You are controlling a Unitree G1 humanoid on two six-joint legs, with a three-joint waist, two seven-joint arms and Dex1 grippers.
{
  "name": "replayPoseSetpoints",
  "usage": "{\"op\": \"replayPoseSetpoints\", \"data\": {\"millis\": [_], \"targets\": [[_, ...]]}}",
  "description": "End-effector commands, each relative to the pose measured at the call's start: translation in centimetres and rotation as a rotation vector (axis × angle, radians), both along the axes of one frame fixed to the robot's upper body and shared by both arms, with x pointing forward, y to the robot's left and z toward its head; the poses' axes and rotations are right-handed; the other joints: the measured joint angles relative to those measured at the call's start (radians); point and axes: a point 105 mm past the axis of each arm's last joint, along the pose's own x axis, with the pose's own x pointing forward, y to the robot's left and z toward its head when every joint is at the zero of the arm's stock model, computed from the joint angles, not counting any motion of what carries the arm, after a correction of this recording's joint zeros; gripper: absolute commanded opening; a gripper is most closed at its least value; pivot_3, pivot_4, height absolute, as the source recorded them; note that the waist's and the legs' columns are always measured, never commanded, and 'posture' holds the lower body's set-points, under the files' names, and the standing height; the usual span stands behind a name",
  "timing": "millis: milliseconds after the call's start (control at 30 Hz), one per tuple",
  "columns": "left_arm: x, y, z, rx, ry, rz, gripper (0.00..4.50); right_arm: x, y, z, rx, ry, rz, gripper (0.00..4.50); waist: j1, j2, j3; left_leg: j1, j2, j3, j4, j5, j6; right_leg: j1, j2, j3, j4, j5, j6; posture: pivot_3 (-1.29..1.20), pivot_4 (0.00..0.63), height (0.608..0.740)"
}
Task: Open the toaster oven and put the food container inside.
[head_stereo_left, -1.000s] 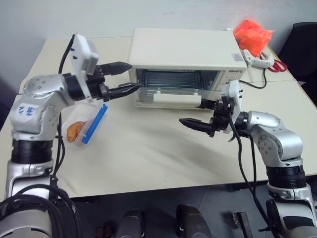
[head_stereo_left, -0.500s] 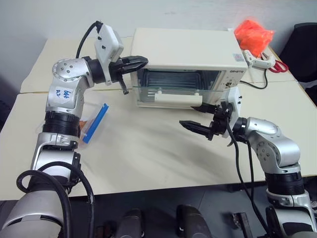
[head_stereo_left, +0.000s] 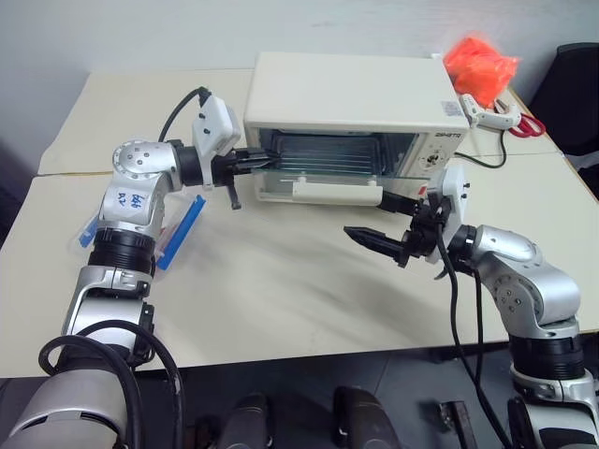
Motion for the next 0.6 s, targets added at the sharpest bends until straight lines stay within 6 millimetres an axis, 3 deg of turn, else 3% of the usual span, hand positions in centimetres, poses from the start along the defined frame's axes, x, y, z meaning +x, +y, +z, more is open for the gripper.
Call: {"op": "replayPoseSetpoints", "data": {"millis": [33, 233, 433, 600], "targets": [[-0.7, -0.7, 0.7, 0.009, -0.037, -0.035, 0.02, -1.9, -2.0, 1.0, -0.038, -0.024, -0.026, 4.5, 0.016, 0.0, 0.0, 0.0, 0.0, 0.0, 0.0, 0.0, 0.0, 0.0, 0.0, 0.0, 0.0, 0.0, 0.0, 0.0, 0.15, 0.74], [-2.2, -1.6, -2.4, 0.093, 0.009, -0.102, 0.02, -6.5, -5.4, 0.6, -0.167, 0.054, -0.03, 4.5, 0.04, 0.0, 0.0, 0.0, 0.0, 0.0, 0.0, 0.0, 0.0, 0.001, 0.0, 0.0, -0.001, 0.0, 0.0, 0.0, 0.15, 0.74], [-3.4, -2.3, -5.3, 0.151, 0.057, -0.138, 0.02, -6.9, -7.0, 3.1, -0.147, 0.011, -0.111, 4.5, 0.04, -0.001, 0.001, 0.002, 0.001, 0.0, 0.005, 0.0, 0.001, 0.004, 0.0, 0.0, 0.001, 0.0, 0.0, 0.0, 0.15, 0.74], [-2.6, -2.7, -7.2, 0.202, 0.071, -0.05, 0.02, -6.7, -7.0, 3.5, -0.137, -0.001, -0.119, 4.5, 0.042, -0.001, 0.001, 0.001, 0.0, -0.001, 0.006, 0.0, 0.001, 0.004, 0.0, 0.0, 0.001, 0.0, 0.0, 0.0, 0.15, 0.74]]}}
